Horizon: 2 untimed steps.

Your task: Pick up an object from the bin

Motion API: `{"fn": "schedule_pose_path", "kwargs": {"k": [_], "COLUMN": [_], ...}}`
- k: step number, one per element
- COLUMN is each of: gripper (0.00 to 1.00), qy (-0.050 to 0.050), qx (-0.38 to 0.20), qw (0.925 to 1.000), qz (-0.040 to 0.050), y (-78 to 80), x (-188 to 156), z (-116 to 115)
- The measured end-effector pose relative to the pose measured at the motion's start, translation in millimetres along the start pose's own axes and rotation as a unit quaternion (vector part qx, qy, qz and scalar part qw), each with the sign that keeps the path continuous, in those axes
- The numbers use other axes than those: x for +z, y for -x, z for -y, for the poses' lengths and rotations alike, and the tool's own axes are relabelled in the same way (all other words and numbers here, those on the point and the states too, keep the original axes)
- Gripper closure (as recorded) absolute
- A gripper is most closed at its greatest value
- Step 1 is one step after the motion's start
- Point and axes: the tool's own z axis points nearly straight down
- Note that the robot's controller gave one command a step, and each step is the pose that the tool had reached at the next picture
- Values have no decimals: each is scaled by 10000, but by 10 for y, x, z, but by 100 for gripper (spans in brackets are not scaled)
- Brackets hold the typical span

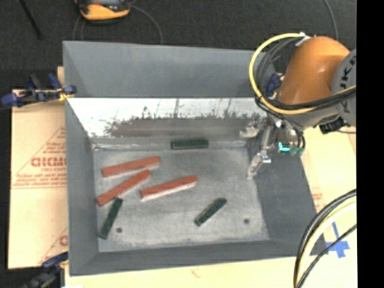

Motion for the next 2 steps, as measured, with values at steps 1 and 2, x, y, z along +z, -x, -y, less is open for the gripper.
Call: {"fn": "schedule_pose_path", "kwargs": {"k": [1,2], "gripper": [0,0], "qy": [-6,-11], "qx": [-9,-362], "qw": [10000,9993], "qz": [38,66], "y": [17,-44], "x": [-46,321], "z": [-2,-162]}}
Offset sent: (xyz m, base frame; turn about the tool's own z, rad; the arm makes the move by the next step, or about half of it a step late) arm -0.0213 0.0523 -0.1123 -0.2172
